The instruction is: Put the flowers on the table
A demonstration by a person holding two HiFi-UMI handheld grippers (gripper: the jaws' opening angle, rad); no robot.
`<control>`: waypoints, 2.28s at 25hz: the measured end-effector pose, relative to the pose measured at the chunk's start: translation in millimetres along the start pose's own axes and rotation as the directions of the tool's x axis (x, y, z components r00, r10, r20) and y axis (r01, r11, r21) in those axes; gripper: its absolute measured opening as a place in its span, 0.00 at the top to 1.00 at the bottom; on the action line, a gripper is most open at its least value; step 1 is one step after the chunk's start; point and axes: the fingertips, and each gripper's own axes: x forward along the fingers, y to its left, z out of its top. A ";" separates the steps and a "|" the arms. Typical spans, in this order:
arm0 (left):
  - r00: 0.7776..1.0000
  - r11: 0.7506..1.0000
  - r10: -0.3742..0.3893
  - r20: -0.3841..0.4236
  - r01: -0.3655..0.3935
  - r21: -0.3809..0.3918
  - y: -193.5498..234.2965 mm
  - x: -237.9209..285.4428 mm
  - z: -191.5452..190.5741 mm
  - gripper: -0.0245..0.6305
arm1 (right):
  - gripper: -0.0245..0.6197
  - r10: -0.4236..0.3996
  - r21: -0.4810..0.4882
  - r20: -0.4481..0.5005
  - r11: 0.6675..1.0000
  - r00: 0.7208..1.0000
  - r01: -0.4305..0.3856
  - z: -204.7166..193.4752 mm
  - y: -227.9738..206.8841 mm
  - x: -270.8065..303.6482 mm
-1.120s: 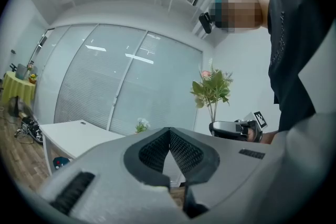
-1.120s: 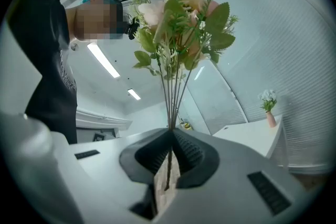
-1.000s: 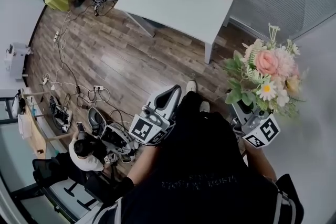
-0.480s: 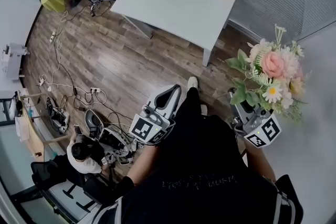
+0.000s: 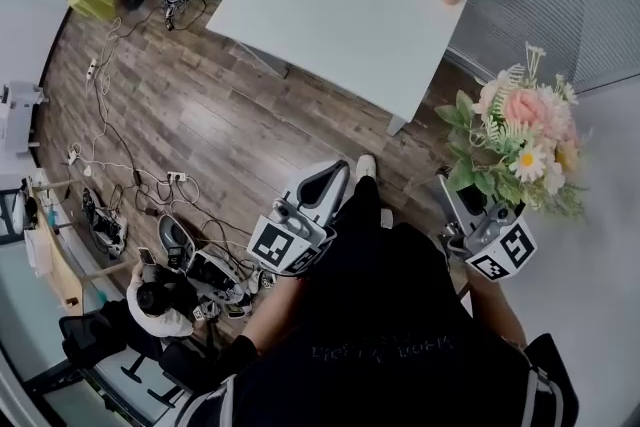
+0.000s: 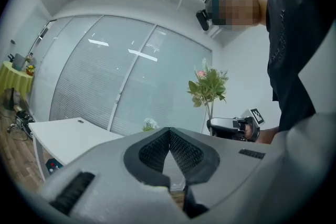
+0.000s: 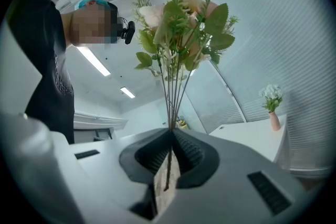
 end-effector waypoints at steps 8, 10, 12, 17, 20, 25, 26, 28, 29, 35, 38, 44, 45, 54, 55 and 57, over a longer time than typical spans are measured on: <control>0.999 0.999 -0.030 -0.027 0.029 -0.020 59.7 34.3 7.9 0.93 | 0.90 -0.014 0.008 0.004 1.000 1.000 0.014 15.3 -32.2 59.4; 0.999 0.999 -0.039 -0.031 0.039 -0.018 70.7 41.6 12.4 0.93 | 0.90 -0.021 0.006 0.006 1.000 1.000 0.021 20.0 -35.8 69.0; 0.999 0.999 -0.048 -0.026 0.048 -0.008 81.1 49.4 15.7 0.93 | 0.90 -0.030 0.006 0.006 1.000 1.000 0.030 22.1 -42.2 76.1; 0.998 0.998 -0.059 -0.033 0.058 -0.014 101.8 61.2 15.8 0.93 | 0.90 -0.054 0.016 0.015 0.998 0.998 0.054 21.5 -55.5 91.1; 0.997 0.997 -0.069 -0.034 0.068 -0.027 105.0 70.2 18.3 0.93 | 0.90 -0.070 0.009 0.012 0.997 0.997 0.070 26.3 -61.4 94.2; 0.995 0.995 -0.089 -0.042 0.087 -0.041 101.7 86.7 18.4 0.93 | 0.90 -0.084 0.014 0.003 0.996 0.996 0.084 31.9 -74.8 94.1; 0.995 0.995 -0.088 -0.044 0.086 -0.043 101.4 89.8 18.9 0.93 | 0.90 -0.083 0.016 0.001 0.996 0.997 0.083 33.8 -77.3 94.2; 0.995 0.996 -0.082 -0.047 0.080 -0.045 102.3 97.8 19.9 0.93 | 0.90 -0.082 0.016 -0.007 0.997 0.997 0.082 36.8 -84.3 95.1; 0.996 0.996 -0.078 -0.049 0.076 -0.046 103.2 102.5 19.5 0.93 | 0.90 -0.082 0.016 -0.014 0.996 0.997 0.082 37.1 -89.1 95.5; 0.997 0.998 -0.056 -0.051 0.054 -0.032 102.3 133.0 16.2 0.93 | 0.90 -0.076 0.014 -0.051 0.997 0.996 0.077 30.3 -126.2 95.4; 0.998 0.999 -0.041 -0.052 0.041 -0.014 99.2 146.5 18.0 0.93 | 0.90 -0.043 0.017 -0.051 0.999 0.998 0.044 34.7 -139.2 97.0; 1.000 1.000 -0.002 -0.006 0.002 0.010 89.4 162.3 31.0 0.93 | 0.90 0.008 0.029 -0.087 1.000 0.996 -0.006 34.7 -152.2 96.5; 1.000 1.000 0.003 0.003 -0.004 0.011 85.5 164.1 33.4 0.93 | 0.90 0.018 0.030 -0.097 0.999 0.995 -0.016 34.4 -153.2 95.2; 0.997 0.998 0.056 -0.061 -0.056 0.004 104.3 172.1 6.7 0.93 | 0.90 0.018 0.048 -0.181 0.999 0.983 -0.010 13.8 -187.5 118.8; 0.996 0.998 0.057 -0.069 -0.057 -0.001 107.4 172.2 3.1 0.93 | 0.90 0.009 0.047 -0.192 0.999 0.981 0.000 8.7 -191.0 121.4; 0.995 0.998 0.058 -0.087 -0.059 -0.009 114.8 176.7 -5.6 0.93 | 0.90 -0.016 0.056 -0.217 0.998 0.976 0.029 -1.8 -202.9 126.8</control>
